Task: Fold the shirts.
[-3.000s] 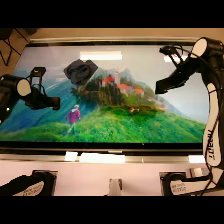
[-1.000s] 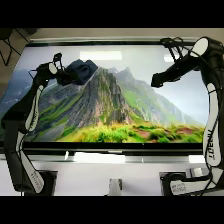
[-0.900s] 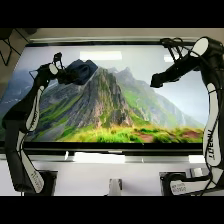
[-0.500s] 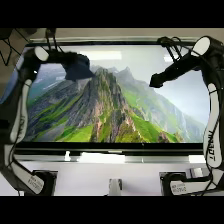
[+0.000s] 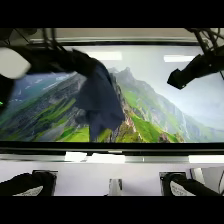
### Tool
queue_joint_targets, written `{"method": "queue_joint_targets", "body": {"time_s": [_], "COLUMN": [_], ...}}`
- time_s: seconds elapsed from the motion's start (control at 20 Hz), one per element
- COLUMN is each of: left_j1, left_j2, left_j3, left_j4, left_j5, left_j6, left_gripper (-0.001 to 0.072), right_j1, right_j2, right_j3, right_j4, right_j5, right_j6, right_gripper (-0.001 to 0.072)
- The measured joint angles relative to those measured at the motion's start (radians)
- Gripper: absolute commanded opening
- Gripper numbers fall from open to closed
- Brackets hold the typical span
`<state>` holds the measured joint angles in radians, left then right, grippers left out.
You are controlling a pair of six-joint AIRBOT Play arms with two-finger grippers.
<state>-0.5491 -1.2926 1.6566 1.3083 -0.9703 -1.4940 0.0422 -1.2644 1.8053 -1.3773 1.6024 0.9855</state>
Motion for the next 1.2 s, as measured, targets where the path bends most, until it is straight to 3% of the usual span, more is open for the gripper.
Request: {"method": "queue_joint_targets", "body": {"time_s": [0.1, 0.15, 0.2, 0.25, 0.3, 0.45, 0.6, 0.7, 0.8, 1.0, 1.2], "left_j1": [-0.05, -0.063, -0.074, -0.082, -0.088, -0.063, 0.036, 0.123, 0.196, 0.272, 0.27], "left_j2": [-0.036, -0.069, -0.112, -0.152, -0.189, -0.24, -0.223, -0.185, -0.124, -0.043, -0.051], "left_j3": [-0.13, -0.173, -0.201, -0.212, -0.211, -0.137, -0.068, -0.122, -0.281, -0.631, -0.799], "left_j4": [0.016, 0.014, -0.002, -0.034, -0.075, -0.122, -0.014, 0.025, -0.013, -0.181, -0.349], "left_j5": [0.1, 0.136, 0.161, 0.174, 0.175, 0.084, -0.15, -0.294, -0.357, -0.265, -0.123], "left_j6": [-0.069, -0.104, -0.135, -0.157, -0.174, -0.161, -0.125, -0.104, -0.085, -0.056, -0.011], "left_gripper": [0.0032, 0.0072, 0.0473, 0.0705, 0.0708, 0.0706, 0.0708, 0.0715, 0.0717, 0.0717, 0.0714], "right_j1": [0.0, 0.0, 0.0, 0.0, 0.0, 0.0, 0.0, 0.0, 0.001, 0.032, 0.124], "right_j2": [0.025, 0.034, 0.039, 0.043, 0.046, 0.051, 0.038, 0.016, -0.011, -0.071, -0.136], "right_j3": [-0.026, -0.05, -0.077, -0.114, -0.153, -0.273, -0.39, -0.459, -0.522, -0.594, -0.614], "right_j4": [-0.003, -0.003, -0.003, -0.002, 0.001, 0.022, 0.067, 0.138, 0.222, 0.338, 0.365], "right_j5": [0.035, 0.045, 0.049, 0.047, 0.042, 0.011, -0.031, -0.06, -0.102, -0.186, -0.231], "right_j6": [0.008, 0.014, 0.02, 0.026, 0.03, 0.031, 0.024, 0.011, -0.001, -0.019, -0.032], "right_gripper": [0.0618, 0.0618, 0.0619, 0.064, 0.0673, 0.0674, 0.0673, 0.0673, 0.0672, 0.0688, 0.0694]}}
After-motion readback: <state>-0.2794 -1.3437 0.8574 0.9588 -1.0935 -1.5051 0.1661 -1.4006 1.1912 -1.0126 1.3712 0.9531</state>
